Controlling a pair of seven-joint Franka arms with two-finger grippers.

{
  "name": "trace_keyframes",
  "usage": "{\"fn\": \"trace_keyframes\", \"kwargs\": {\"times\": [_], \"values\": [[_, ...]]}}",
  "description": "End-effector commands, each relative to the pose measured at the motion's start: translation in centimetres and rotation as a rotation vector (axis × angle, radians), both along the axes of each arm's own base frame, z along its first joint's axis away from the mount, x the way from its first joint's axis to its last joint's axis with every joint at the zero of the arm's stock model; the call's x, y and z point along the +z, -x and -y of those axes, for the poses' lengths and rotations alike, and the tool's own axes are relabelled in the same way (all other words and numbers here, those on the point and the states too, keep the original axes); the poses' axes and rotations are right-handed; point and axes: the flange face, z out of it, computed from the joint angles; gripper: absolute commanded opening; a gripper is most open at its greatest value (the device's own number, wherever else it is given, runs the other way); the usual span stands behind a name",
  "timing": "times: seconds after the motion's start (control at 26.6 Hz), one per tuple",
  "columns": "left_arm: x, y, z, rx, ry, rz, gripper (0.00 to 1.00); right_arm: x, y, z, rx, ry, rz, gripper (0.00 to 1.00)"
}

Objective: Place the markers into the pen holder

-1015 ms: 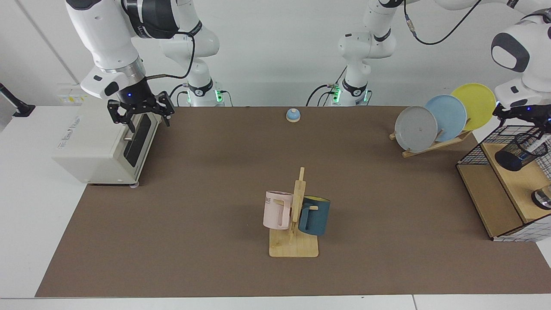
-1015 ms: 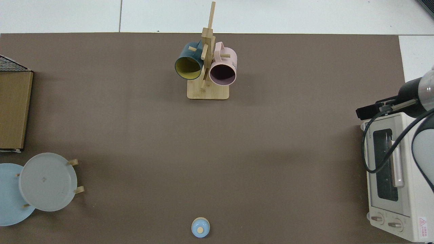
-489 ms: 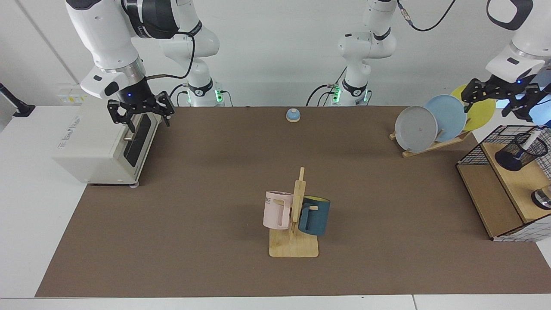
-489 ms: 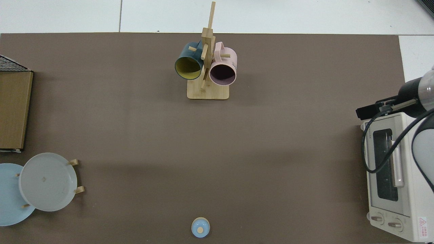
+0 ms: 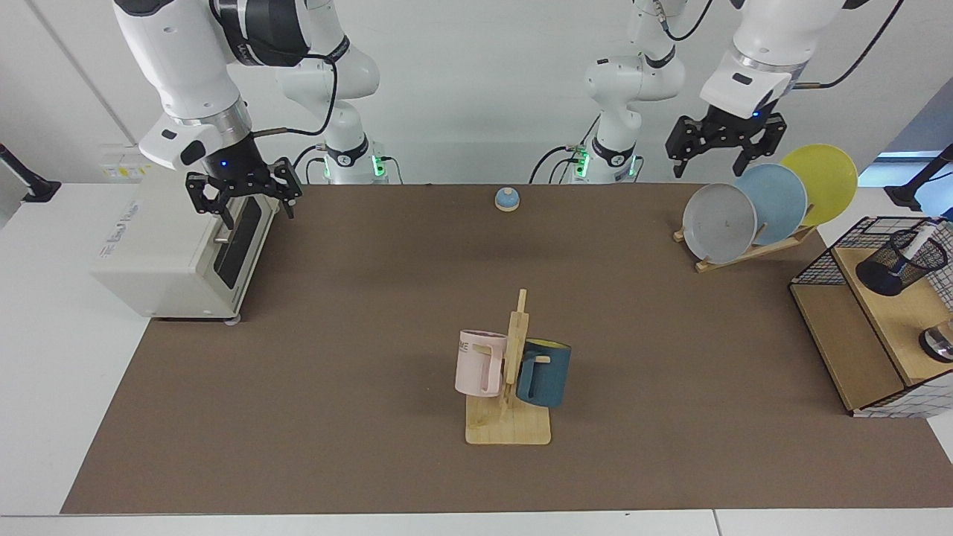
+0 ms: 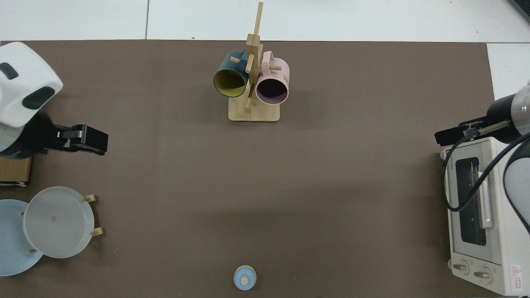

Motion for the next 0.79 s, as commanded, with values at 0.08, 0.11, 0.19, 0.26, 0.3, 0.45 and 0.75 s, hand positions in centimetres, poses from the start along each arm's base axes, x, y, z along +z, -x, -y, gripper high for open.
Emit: {"fn": "trace_keyframes", "kwargs": {"times": [0.08, 0.11, 0.19, 0.26, 0.3, 0.45, 0.75], "values": [[1.1, -0.7, -0.4, 0.056, 0.119, 0.061, 1.00, 0.3, 0.2, 0.5, -0.005, -0.014, 0.011, 1.00], [0.7, -1.2, -0.5, 0.052, 0.121, 0.074, 1.00, 0.3, 0.2, 0.5, -0.005, -0.014, 0.011, 1.00], [-0.7, -1.9, -1.2, 0.048, 0.114, 0.066, 1.00, 0.3, 0.2, 0.5, -0.005, -0.014, 0.009, 1.00], [-1.9, -3.0, -3.6, 0.049, 0.117, 0.051, 1.00, 0.3, 0.2, 0.6, -0.007, -0.014, 0.009, 1.00], [-2.5, -3.6, -5.7, 0.040, 0.120, 0.044, 1.00, 0.3, 0.2, 0.6, -0.005, -0.014, 0.009, 1.00], [-2.9, -4.3, -10.5, -0.064, 0.100, 0.053, 1.00, 0.3, 0.2, 0.6, -0.005, -0.014, 0.009, 1.00], [-4.2, -3.5, -11.4, -0.024, 0.094, 0.047, 1.00, 0.3, 0.2, 0.7, -0.007, -0.014, 0.009, 1.00]]}}
